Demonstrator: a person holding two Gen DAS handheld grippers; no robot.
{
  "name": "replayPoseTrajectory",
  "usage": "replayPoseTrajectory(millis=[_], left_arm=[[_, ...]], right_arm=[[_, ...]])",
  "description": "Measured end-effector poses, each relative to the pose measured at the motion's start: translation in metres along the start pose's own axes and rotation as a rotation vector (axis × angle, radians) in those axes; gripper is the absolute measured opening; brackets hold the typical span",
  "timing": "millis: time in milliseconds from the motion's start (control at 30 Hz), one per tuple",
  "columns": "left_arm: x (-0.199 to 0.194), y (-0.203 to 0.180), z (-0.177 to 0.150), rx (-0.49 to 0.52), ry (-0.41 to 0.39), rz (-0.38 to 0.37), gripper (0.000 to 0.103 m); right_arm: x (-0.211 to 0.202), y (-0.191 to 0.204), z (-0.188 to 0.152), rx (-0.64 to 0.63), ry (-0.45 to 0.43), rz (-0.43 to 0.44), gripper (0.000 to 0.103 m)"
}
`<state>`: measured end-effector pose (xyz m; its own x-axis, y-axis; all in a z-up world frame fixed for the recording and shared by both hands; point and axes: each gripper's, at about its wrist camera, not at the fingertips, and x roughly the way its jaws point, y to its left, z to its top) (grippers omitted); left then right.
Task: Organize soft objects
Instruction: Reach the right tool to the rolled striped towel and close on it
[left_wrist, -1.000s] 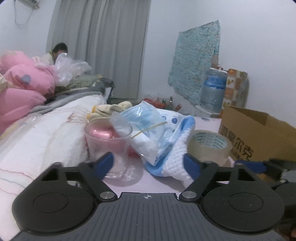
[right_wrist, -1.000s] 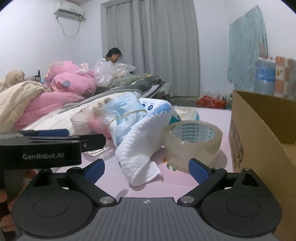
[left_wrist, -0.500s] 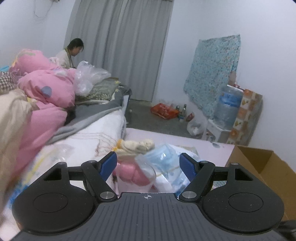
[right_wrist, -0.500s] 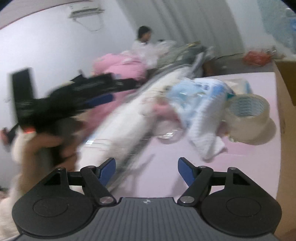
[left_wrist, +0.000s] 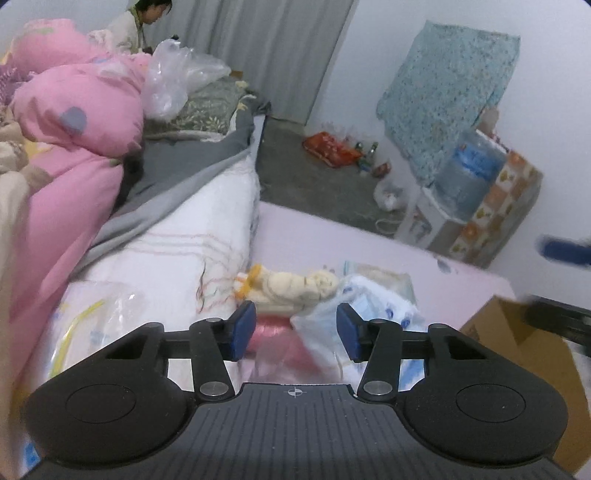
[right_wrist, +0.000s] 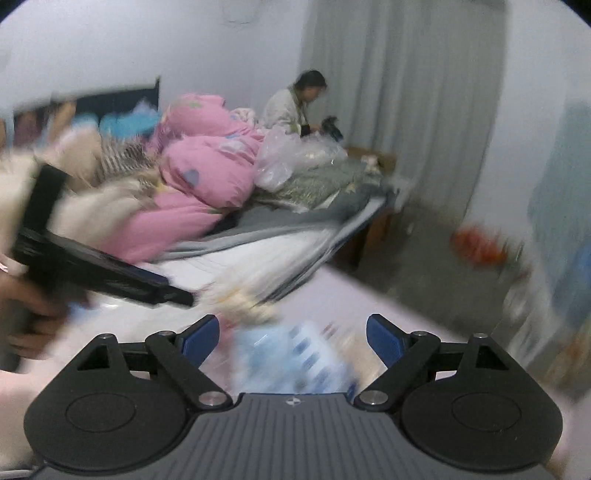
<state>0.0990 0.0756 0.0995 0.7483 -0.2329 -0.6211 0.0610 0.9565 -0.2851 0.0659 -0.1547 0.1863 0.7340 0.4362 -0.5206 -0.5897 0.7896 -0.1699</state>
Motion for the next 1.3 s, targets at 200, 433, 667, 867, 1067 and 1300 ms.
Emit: replayPoseTrajectory(millis=[200, 433, 667, 867, 1067, 1300], left_arm=[[0.033, 0.011, 0.003, 0.054, -0.007, 0.071, 0.048], [0.051, 0.051, 0.008, -0.068, -0.045, 0.046, 0.048], [0.058, 0.07, 0.007, -0.181, -0.065, -0.026, 0.049], [0.056, 0.066, 0.004, -0.182, -0.057, -0.104, 0.049], [0.044, 0.058, 0.002, -0.16, -0.135, -0.062, 0.049], [0.042, 0.061, 0.003, -0.163, -0.151, -0.056, 0.049]], right_arm=[[0.144, 0.009, 0.023, -0.109, 0.164, 0.128, 0.043], [0.217, 0.009, 0.032, -0.134, 0.25, 0.239, 0.043], [0.258, 0.014, 0.032, -0.136, 0.361, 0.365, 0.046], [0.266, 0.005, 0.036, -0.087, 0.418, 0.444, 0.048], [0.272, 0.019, 0.033, -0.128, 0.485, 0.463, 0.048], [0.291, 0.026, 0.025, -0.024, 0.576, 0.362, 0.021]])
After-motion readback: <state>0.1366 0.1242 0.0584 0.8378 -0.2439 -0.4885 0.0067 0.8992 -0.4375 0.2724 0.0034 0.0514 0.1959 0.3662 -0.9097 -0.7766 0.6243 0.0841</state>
